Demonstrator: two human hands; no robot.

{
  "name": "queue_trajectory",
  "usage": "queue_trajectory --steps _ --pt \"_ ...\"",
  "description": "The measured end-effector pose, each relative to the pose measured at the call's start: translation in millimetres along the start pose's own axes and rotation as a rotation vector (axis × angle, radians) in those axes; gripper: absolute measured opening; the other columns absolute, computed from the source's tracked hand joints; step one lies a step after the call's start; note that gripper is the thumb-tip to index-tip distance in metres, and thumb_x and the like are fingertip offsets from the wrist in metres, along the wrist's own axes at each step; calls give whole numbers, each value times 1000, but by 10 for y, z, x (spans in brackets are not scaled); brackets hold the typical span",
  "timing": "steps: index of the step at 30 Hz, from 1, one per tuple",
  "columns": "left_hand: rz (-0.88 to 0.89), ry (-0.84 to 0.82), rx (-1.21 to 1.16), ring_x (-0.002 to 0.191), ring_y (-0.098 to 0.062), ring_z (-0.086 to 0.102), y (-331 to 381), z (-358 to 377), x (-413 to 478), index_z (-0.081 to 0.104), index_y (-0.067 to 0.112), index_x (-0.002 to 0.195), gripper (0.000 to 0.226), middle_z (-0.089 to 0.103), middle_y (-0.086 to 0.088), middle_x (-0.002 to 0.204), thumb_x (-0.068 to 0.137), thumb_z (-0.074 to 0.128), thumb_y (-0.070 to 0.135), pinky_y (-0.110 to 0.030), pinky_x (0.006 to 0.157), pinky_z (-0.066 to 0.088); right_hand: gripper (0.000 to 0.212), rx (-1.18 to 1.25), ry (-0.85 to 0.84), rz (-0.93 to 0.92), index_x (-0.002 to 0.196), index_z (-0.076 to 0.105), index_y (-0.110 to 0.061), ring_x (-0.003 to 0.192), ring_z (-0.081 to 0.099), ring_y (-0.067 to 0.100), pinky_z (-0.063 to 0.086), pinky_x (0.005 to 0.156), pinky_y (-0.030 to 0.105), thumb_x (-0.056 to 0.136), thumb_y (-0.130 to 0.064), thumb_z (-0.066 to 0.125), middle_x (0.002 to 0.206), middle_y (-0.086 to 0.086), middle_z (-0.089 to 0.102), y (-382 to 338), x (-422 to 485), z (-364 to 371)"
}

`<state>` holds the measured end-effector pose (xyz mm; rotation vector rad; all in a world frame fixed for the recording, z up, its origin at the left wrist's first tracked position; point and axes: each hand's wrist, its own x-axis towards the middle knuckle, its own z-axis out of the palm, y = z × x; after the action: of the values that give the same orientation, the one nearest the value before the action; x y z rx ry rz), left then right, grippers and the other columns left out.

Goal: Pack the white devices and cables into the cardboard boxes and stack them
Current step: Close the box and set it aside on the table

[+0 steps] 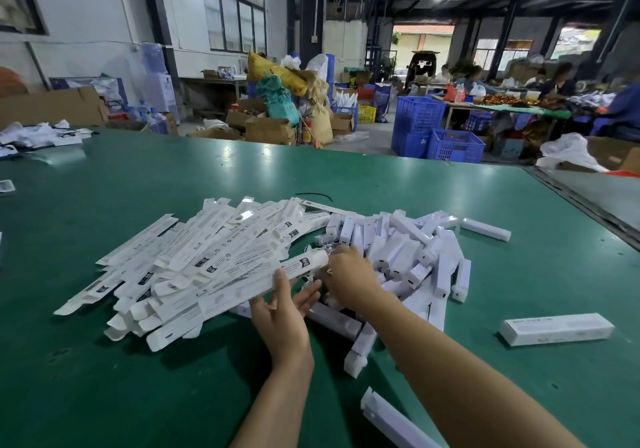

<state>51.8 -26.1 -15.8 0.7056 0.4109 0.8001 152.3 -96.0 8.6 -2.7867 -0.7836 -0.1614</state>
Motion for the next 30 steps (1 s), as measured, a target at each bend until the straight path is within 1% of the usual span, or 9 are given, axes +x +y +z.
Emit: queue_trajectory --steps 4,7,9,11,14,18,20,25,30 --pt "52 -69 55 77 -38 75 1 14 -32 50 12 137 39 74 -14 107 101 58 21 -33 61 61 23 428 251 218 99 70 -8 89 60 28 52 79 40 97 -22 52 98 11 71 7 -107 -227" --pt "43 -89 83 78 -38 74 -15 26 -49 51 7 135 39 75 -14 102 99 60 19 -32 62 61 27 749 261 345 88 66 -9 62 50 17 45 60 32 100 -27 48 79 9 69 89 -294 -402" --pt "-6 -82 91 81 -39 74 -32 16 -59 53 2 130 38 74 -21 102 98 62 20 -33 64 61 22 982 214 379 88 64 -13 62 48 16 43 60 31 101 -24 49 76 5 68 188 -486 -492" --pt "-46 -111 108 83 -40 74 -43 15 -69 56 0 121 34 74 -24 98 97 63 23 -34 66 61 11 1185 178 393 101 60 -19 60 52 15 45 55 28 102 -20 49 71 1 68 320 -731 -554" --pt "-51 -213 172 80 -38 74 -74 30 -101 59 -3 115 31 75 -21 91 98 61 23 -33 64 60 18 1350 126 387 111 60 -34 57 57 13 45 50 24 101 -22 51 67 0 65 513 -1159 -576" --pt "-45 -298 222 75 -36 74 -92 49 -159 59 -9 113 31 75 -22 86 99 60 20 -32 63 60 21 1547 89 378 94 76 -14 64 66 20 53 53 24 86 -27 62 82 8 69 614 -1603 -541" --pt "-49 -308 238 75 -37 74 -92 50 -169 59 -8 112 31 75 -22 86 99 60 21 -34 65 61 26 1602 159 375 97 75 -8 72 71 26 57 60 24 77 -23 66 94 9 74 662 -1723 -481" --pt "-56 -341 281 71 -33 75 -69 91 -251 60 4 112 21 76 -16 85 99 59 21 -32 60 60 52 1545 222 329 121 64 -16 95 72 31 58 76 26 71 -14 73 115 3 72 714 -1822 -412" --pt "-58 -356 282 70 -32 75 -38 102 -335 61 5 110 21 76 -16 84 99 60 22 -28 58 58 73 1349 207 334 120 63 -35 109 68 20 56 91 38 52 -35 88 119 -8 70 704 -1876 -424"
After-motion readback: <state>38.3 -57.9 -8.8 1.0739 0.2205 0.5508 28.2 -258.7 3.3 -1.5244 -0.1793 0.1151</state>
